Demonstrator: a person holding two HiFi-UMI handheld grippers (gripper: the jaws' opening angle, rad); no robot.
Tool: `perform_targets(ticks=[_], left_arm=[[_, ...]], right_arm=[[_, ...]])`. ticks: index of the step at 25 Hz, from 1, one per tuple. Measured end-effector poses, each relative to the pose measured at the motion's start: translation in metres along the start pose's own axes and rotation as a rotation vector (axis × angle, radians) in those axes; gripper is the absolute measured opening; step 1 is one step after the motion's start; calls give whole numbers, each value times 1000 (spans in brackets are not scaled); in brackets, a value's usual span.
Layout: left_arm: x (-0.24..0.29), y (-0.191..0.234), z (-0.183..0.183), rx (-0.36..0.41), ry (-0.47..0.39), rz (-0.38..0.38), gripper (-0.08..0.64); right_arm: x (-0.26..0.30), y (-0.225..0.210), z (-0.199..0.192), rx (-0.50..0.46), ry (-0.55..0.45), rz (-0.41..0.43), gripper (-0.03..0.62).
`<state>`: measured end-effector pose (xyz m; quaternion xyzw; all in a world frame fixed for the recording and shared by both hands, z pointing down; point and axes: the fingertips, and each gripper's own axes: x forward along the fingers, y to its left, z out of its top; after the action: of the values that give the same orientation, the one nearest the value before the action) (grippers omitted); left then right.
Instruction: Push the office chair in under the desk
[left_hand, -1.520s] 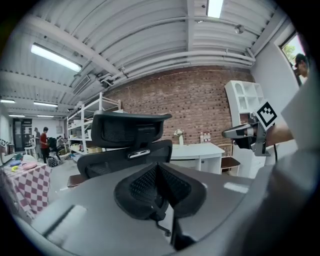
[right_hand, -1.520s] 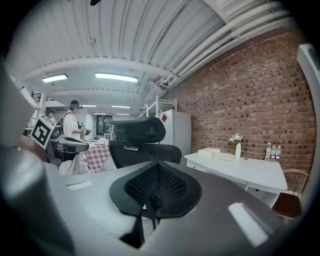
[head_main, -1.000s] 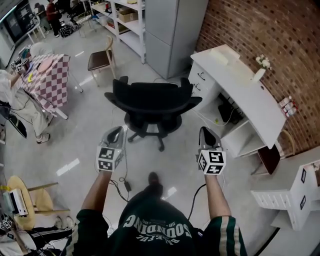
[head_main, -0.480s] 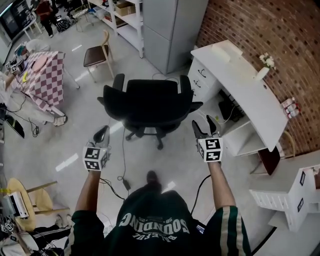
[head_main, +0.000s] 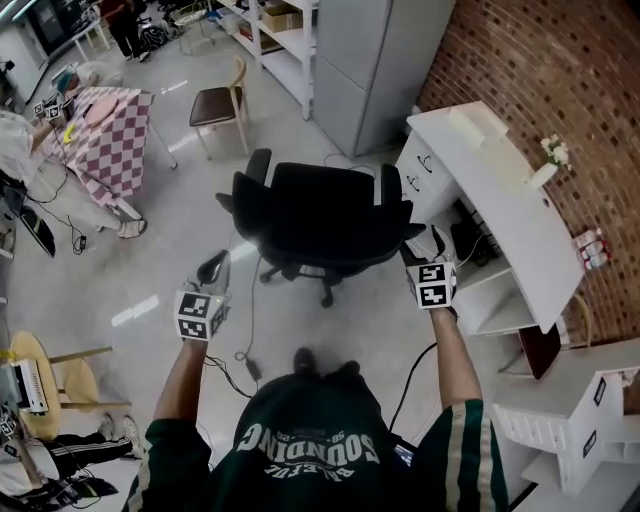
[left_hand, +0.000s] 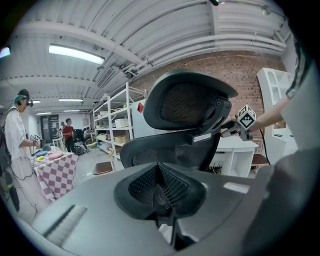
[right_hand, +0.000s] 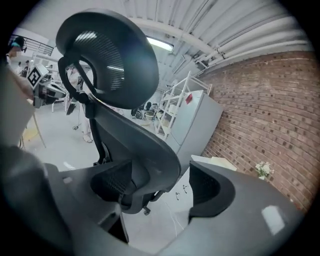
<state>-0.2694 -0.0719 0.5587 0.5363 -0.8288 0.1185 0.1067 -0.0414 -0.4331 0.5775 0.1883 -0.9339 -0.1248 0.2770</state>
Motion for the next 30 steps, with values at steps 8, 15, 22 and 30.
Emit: perform_targets(ticks=[8,15,22,30], left_arm=[[11,27,-2,28,27,33,94],[27,68,0,16,-4,10,246],[75,86,-3,55,3,-51,380],[132,97,-19,34,44,-79,370]], right_arm=[[23,-8,-11,-32,35,35,322],[28,-7,-8,45,10,52,314],[36,-3,-8,83,3,54,310],[43,-5,-9,151,0,56,308]])
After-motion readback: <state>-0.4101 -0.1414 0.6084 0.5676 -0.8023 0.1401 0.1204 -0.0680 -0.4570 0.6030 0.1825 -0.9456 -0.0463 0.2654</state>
